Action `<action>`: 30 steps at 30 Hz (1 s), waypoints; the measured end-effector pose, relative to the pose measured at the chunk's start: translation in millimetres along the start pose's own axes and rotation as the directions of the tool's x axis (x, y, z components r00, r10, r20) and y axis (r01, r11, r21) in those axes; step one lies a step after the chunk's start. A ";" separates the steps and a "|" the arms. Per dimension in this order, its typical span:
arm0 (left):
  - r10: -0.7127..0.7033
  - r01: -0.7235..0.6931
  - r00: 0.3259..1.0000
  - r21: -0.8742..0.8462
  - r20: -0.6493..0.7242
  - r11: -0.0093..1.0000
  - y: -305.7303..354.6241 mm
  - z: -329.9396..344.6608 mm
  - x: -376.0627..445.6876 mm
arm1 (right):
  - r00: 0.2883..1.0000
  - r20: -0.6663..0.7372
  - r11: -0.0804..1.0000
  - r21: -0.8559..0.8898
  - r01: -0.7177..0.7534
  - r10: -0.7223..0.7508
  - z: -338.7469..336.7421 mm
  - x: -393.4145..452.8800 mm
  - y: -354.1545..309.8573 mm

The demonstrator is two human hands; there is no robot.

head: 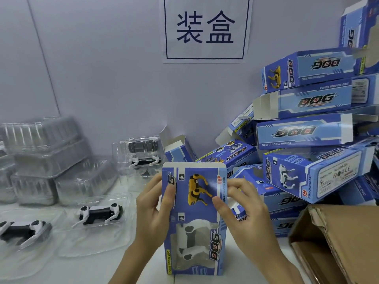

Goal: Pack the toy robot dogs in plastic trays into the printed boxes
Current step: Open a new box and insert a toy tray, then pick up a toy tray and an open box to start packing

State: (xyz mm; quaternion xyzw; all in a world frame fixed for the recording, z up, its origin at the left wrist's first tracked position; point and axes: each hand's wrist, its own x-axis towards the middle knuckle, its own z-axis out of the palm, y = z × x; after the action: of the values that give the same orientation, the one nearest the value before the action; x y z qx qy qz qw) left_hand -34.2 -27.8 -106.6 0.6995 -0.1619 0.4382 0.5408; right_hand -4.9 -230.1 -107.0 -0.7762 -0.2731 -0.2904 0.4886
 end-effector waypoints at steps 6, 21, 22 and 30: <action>0.024 -0.035 0.964 0.035 0.265 0.999 -20.5 -22.5 -8.5 | 0.993 0.083 0.989 0.109 -0.097 0.089 3.4 -1.3 7.2; 0.064 -0.071 0.997 0.301 0.034 0.951 -13.0 24.1 -26.1 | 0.954 -0.116 0.947 0.201 -0.251 0.278 15.4 -14.9 1.5; 0.063 -0.074 0.997 0.316 0.045 0.946 -10.9 25.6 -28.5 | 0.953 -0.154 0.957 0.174 -0.232 0.259 16.6 -16.0 -1.8; 0.224 -0.264 0.956 0.219 0.192 0.939 -8.9 23.6 -35.8 | 0.947 0.062 0.904 0.283 -0.320 0.316 16.7 -20.9 -23.0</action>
State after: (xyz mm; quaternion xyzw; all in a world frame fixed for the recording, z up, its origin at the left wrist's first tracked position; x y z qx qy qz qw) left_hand -37.8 -54.5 -141.0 0.7684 -0.2367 0.4593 0.3777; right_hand -32.4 -209.2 -114.1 -0.7324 -0.1860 -0.1581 0.6356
